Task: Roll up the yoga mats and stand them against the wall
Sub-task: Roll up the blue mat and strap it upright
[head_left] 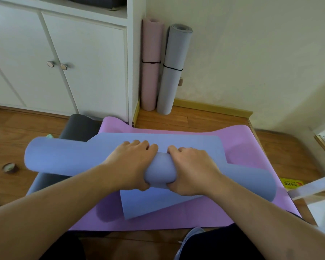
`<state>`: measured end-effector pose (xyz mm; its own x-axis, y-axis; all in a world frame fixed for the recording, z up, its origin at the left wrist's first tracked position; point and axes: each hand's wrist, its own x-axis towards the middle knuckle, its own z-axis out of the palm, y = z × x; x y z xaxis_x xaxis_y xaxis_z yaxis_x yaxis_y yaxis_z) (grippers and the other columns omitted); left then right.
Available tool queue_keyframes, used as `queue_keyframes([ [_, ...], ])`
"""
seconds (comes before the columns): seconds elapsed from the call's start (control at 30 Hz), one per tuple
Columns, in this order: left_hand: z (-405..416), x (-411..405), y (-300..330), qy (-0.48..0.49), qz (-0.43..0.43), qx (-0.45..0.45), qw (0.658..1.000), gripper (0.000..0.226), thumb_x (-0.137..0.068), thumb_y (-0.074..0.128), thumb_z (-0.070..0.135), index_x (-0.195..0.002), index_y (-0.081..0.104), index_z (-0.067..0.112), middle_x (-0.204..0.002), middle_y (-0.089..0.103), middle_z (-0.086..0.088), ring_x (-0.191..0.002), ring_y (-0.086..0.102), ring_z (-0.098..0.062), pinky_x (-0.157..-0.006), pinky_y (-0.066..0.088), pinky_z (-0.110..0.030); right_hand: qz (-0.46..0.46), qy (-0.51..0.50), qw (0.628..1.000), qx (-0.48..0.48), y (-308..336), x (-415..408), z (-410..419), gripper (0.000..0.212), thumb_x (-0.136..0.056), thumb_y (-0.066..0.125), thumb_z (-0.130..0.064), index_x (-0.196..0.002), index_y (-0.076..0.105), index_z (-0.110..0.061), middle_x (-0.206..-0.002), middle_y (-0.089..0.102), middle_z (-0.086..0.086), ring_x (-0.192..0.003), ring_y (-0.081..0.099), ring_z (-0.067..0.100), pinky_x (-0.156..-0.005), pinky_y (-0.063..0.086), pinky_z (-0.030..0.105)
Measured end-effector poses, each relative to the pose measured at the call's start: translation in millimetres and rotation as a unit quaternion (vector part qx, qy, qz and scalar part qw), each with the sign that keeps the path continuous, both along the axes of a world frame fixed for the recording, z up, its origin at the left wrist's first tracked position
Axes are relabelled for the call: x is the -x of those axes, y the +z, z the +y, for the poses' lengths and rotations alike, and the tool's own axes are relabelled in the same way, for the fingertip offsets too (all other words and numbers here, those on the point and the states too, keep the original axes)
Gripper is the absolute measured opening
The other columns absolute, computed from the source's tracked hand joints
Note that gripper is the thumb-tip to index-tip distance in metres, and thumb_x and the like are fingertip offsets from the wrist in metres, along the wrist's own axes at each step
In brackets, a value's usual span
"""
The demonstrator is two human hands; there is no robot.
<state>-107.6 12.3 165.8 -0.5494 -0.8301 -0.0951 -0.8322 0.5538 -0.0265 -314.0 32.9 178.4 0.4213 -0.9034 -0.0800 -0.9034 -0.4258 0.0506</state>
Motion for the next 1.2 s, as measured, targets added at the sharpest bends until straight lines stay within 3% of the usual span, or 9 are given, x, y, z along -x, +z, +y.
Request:
queue_keyframes([
  [0.13,3,7,-9,-0.002,0.0,0.022,1.0,0.071,-0.075,0.077,0.059,-0.127,0.044,0.025,-0.117,0.056,0.004,-0.103,0.058,-0.02,-0.086,0.049,-0.036,-0.012,-0.016,0.999,-0.031,-1,2,0,0.064,-0.071,0.074,-0.06,-0.117,0.041,-0.029,-0.102,0.063,-0.003,-0.09,0.066,0.028,-0.072,0.053,0.04],
  [0.27,-6,-2,1,0.062,0.04,-0.063,0.995,0.065,-0.065,0.078,0.065,-0.111,0.048,0.03,-0.101,0.058,0.01,-0.09,0.061,-0.016,-0.077,0.054,-0.037,0.027,0.025,0.999,0.018,-2,0,2,0.102,-0.068,0.081,-0.06,-0.15,0.034,-0.024,-0.127,0.055,0.001,-0.114,0.057,0.028,-0.095,0.047,0.043],
  [0.33,-9,-4,4,0.079,0.048,-0.103,0.99,0.068,-0.058,0.078,0.071,-0.107,0.051,0.034,-0.096,0.059,0.011,-0.086,0.061,-0.015,-0.077,0.057,-0.04,0.056,0.022,0.998,0.029,-2,0,2,0.109,-0.063,0.087,-0.062,-0.149,0.033,-0.022,-0.126,0.052,0.002,-0.112,0.054,0.029,-0.093,0.045,0.043],
  [0.53,-1,1,1,0.035,0.026,-0.079,0.996,0.074,-0.065,0.081,0.066,-0.119,0.045,0.032,-0.108,0.057,0.011,-0.093,0.058,-0.016,-0.075,0.049,-0.035,0.026,0.014,1.0,0.007,-1,-2,1,0.064,-0.077,0.076,-0.052,-0.123,0.043,-0.023,-0.107,0.06,0.002,-0.097,0.061,0.03,-0.068,0.037,0.038],
  [0.67,1,6,-4,0.013,0.005,-0.01,1.0,0.071,-0.071,0.079,0.061,-0.122,0.044,0.026,-0.112,0.054,0.005,-0.098,0.057,-0.02,-0.083,0.051,-0.037,-0.002,-0.017,0.999,-0.028,3,3,-2,0.068,-0.074,0.076,-0.056,-0.125,0.041,-0.027,-0.108,0.063,0.0,-0.098,0.064,0.03,-0.07,0.045,0.038],
  [0.8,-6,0,5,0.038,0.03,-0.046,0.998,0.067,-0.069,0.079,0.063,-0.117,0.048,0.029,-0.107,0.059,0.009,-0.094,0.06,-0.017,-0.08,0.054,-0.036,0.021,0.014,1.0,0.008,3,0,2,0.098,-0.07,0.081,-0.057,-0.149,0.034,-0.024,-0.127,0.053,0.002,-0.116,0.053,0.028,-0.096,0.046,0.042],
  [0.87,-8,-3,8,0.051,0.041,-0.075,0.995,0.069,-0.065,0.079,0.068,-0.115,0.05,0.032,-0.103,0.06,0.01,-0.09,0.06,-0.014,-0.081,0.056,-0.038,0.053,0.014,0.998,0.009,3,0,2,0.111,-0.066,0.087,-0.06,-0.152,0.029,-0.021,-0.129,0.049,0.003,-0.117,0.051,0.029,-0.097,0.045,0.042],
  [1.03,-4,-3,4,0.038,0.045,-0.085,0.995,0.074,-0.064,0.08,0.069,-0.121,0.046,0.036,-0.107,0.062,0.012,-0.091,0.06,-0.012,-0.08,0.056,-0.036,0.033,0.007,0.999,-0.007,1,-3,2,0.071,-0.077,0.079,-0.051,-0.129,0.041,-0.022,-0.114,0.058,0.001,-0.102,0.061,0.028,-0.072,0.038,0.038],
  [1.2,-1,4,-1,-0.009,0.005,0.003,1.0,0.083,-0.069,0.081,0.066,-0.132,0.042,0.027,-0.122,0.054,0.006,-0.107,0.056,-0.019,-0.093,0.051,-0.037,-0.006,-0.022,0.999,-0.028,5,2,-1,0.068,-0.071,0.077,-0.059,-0.12,0.043,-0.027,-0.106,0.064,-0.002,-0.093,0.066,0.029,-0.069,0.051,0.04],
])
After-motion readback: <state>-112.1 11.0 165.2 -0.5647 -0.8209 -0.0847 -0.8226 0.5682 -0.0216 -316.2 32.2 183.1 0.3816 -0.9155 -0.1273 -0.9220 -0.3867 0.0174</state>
